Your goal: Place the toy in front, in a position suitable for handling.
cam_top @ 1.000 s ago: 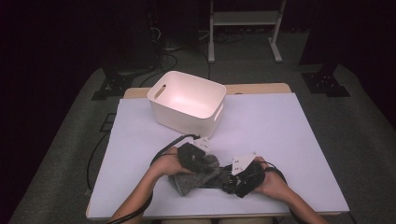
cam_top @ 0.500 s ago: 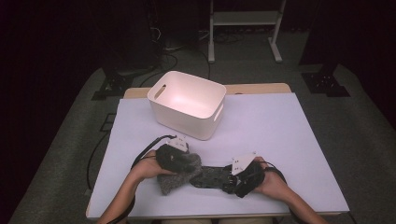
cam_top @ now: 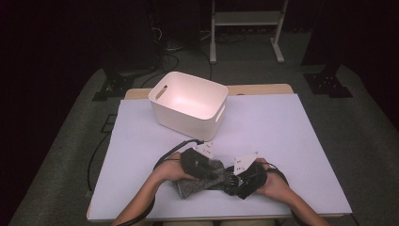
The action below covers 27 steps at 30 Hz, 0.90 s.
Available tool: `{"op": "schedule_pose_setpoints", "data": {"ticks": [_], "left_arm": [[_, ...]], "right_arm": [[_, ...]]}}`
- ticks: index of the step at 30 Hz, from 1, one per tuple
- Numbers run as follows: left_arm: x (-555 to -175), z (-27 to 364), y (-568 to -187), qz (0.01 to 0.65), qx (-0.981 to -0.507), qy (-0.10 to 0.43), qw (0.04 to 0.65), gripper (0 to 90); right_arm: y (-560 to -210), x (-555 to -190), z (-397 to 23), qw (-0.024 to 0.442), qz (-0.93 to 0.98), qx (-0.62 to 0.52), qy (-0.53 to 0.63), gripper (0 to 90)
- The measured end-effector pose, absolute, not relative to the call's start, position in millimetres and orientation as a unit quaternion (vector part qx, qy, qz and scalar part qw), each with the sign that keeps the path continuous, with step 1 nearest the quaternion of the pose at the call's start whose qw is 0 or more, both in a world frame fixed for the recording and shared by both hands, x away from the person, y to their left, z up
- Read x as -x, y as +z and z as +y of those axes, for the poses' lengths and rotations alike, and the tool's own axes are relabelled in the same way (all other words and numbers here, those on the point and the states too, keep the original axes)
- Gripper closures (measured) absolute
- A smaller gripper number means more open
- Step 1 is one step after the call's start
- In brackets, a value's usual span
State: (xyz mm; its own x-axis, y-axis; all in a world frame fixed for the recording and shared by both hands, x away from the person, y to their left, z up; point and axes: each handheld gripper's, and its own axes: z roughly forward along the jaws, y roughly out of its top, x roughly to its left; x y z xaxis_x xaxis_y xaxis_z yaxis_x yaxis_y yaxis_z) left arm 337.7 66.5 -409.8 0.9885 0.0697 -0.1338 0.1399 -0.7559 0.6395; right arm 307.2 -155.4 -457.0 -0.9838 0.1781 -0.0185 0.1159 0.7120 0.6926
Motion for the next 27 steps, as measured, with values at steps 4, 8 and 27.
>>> {"op": "schedule_pose_setpoints", "data": {"ticks": [4,8,27], "left_arm": [[-338.8,72.8,-411.8,0.064,-0.932,-0.056,0.353,74.6],[-337.8,72.2,-411.8,0.064,-0.932,-0.056,0.353,74.5],[-334.8,30.6,-398.1,0.012,-0.937,-0.045,0.346,74.7]], "right_arm": [[-453.9,-306.0,-159.2,0.038,0.922,-0.082,0.376,21.5],[-454.8,-305.2,-166.9,0.033,0.921,-0.086,0.379,22.7],[-451.3,-302.2,-153.9,0.044,0.925,-0.069,0.372,23.3]]}}
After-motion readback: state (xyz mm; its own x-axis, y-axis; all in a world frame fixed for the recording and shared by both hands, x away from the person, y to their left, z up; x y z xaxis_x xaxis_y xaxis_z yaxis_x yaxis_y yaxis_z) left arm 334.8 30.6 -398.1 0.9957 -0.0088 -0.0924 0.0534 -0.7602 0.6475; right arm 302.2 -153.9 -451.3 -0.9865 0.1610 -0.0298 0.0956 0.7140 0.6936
